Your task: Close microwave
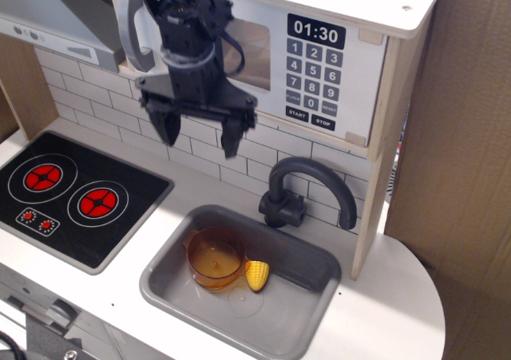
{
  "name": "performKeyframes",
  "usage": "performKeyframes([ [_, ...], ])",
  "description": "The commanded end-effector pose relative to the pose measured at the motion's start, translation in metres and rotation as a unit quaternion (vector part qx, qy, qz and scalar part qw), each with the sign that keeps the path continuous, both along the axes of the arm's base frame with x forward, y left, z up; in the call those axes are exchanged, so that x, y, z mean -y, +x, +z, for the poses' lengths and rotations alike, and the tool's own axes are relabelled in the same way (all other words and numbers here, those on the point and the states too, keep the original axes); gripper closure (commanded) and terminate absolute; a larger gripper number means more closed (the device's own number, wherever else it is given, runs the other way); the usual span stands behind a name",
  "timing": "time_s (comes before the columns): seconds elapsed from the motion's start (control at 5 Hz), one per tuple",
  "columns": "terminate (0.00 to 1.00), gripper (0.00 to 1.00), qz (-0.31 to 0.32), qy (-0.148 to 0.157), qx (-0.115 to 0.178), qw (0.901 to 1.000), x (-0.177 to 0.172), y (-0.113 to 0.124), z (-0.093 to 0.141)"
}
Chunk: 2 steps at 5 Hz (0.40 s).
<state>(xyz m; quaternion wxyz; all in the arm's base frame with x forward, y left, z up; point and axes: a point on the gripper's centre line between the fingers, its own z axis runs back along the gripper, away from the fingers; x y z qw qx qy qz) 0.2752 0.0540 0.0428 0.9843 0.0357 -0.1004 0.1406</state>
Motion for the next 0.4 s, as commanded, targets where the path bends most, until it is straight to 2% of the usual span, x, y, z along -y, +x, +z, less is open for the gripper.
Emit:
performKeyframes([
  [0.0,0.00,0.00,-0.001,-0.017,0.013,0.9998,0.0070,-0.0030,0.0186],
  [0.2,1.00,0.00,-0.001,-0.017,0.013,0.9998,0.0070,-0.0030,0.0186],
])
